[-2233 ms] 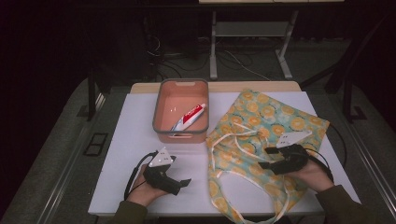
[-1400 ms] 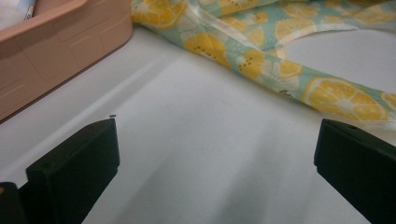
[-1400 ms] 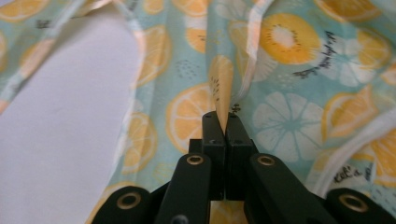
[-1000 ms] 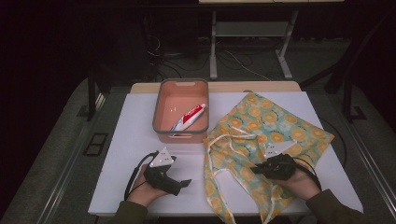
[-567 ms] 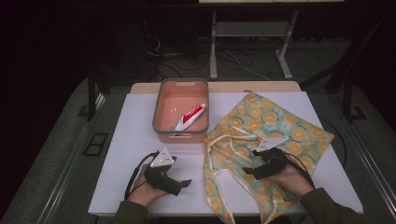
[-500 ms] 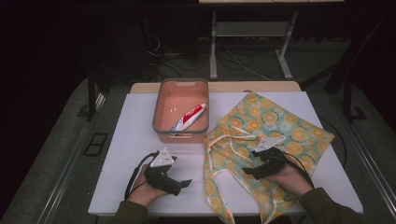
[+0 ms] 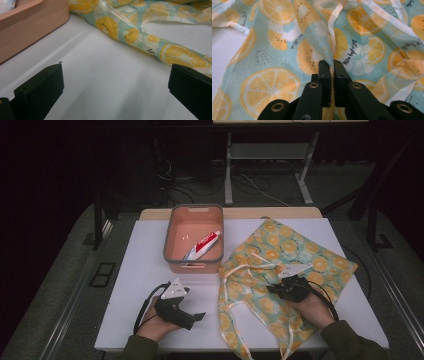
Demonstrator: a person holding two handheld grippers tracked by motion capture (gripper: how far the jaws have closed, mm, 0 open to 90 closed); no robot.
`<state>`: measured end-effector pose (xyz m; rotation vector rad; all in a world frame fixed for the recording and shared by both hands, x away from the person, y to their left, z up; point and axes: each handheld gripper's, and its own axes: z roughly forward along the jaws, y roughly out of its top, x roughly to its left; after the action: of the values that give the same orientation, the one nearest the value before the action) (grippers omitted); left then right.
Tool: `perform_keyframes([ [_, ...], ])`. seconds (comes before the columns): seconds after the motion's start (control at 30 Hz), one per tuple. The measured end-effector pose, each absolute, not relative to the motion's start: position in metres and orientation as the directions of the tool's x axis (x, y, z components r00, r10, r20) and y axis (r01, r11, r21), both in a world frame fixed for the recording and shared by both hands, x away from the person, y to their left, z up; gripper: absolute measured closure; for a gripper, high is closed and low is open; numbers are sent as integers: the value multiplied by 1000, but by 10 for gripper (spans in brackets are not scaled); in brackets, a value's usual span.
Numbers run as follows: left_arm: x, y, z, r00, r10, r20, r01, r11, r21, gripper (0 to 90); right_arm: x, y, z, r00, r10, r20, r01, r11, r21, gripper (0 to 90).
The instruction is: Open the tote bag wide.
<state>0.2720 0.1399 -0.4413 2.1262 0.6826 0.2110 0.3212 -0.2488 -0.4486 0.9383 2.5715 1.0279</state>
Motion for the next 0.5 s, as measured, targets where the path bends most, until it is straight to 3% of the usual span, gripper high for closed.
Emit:
perform_keyframes([
  [0.5, 272, 139, -442, 837, 539, -94, 393, -474, 788, 0, 334, -276, -407, -716, 692, 88, 476, 392, 788, 889],
])
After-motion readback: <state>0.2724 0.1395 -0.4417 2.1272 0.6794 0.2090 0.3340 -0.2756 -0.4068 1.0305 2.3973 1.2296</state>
